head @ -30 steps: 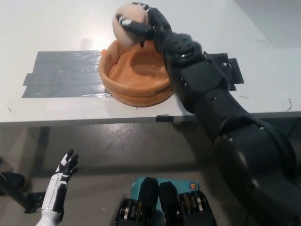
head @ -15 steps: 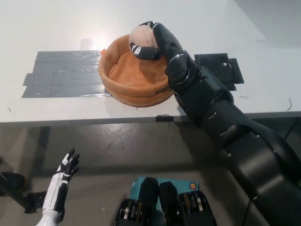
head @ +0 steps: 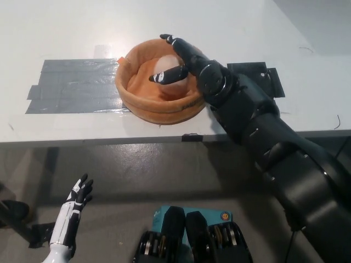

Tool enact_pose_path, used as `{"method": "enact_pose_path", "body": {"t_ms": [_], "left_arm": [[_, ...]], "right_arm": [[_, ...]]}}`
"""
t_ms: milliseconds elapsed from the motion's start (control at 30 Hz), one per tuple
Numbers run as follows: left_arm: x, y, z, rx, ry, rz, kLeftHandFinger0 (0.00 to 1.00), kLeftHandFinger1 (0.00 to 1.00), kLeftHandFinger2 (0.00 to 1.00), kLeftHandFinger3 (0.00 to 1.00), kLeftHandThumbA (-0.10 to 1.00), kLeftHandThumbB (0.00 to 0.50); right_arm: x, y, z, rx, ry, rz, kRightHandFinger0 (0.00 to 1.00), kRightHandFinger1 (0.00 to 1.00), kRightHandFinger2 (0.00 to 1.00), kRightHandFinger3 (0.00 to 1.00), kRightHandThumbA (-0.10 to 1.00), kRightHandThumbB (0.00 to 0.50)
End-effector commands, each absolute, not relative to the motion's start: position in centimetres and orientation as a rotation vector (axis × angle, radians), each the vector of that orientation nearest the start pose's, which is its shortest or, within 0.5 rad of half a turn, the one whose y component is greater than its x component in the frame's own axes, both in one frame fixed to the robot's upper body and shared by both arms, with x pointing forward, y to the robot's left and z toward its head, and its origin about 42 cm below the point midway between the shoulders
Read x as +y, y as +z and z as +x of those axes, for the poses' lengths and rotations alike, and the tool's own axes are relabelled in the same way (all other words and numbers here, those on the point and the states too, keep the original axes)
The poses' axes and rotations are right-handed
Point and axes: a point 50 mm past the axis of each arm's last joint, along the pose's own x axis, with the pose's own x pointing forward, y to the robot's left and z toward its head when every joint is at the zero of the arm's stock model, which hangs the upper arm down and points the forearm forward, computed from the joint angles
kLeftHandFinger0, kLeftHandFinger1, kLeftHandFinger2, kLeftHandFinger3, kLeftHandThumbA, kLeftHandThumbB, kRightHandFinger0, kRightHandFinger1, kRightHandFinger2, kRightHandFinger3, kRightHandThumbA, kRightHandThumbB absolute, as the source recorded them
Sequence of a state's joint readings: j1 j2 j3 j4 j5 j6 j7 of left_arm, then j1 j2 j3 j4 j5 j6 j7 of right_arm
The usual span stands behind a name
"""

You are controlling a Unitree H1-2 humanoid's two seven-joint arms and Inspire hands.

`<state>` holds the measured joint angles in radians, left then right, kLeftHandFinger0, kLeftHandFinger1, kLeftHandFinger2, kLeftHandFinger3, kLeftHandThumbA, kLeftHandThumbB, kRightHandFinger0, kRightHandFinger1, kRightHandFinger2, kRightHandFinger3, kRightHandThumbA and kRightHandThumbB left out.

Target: A person hands a emotional support dumpling to the robot which it grabs with its right hand and places in the soft place kept infront of it in the centre of the desk

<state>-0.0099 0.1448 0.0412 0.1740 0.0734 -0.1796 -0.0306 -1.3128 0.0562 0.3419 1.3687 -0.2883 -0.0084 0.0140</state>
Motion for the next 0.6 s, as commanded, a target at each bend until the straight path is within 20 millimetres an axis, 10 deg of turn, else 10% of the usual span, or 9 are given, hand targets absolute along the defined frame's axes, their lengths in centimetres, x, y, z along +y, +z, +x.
{"method": "enact_pose_path", "body": {"t_ms": [0, 133, 567], "left_arm": [[27.4, 7.4, 28.4, -0.052, -0.016, 0.233, 1.0, 1.0, 1.0, 1.0, 1.0, 0.5], [27.6, 7.4, 28.5, -0.053, -0.012, 0.229, 1.0, 1.0, 1.0, 1.0, 1.0, 0.5], [27.5, 7.3, 28.9, -0.04, -0.01, 0.229, 1.0, 1.0, 1.0, 1.0, 1.0, 0.5]], "right_arm": [[-3.2, 35.0, 57.5, -0.134, 0.418, -0.765, 1.0, 1.0, 1.0, 1.0, 0.92, 0.5], [-4.3, 37.7, 57.9, -0.236, 0.423, -0.642, 1.0, 1.0, 1.0, 1.0, 0.92, 0.435], [-9.7, 46.2, 56.0, -0.472, 0.376, -0.572, 1.0, 1.0, 1.0, 1.0, 1.0, 0.482]]}}
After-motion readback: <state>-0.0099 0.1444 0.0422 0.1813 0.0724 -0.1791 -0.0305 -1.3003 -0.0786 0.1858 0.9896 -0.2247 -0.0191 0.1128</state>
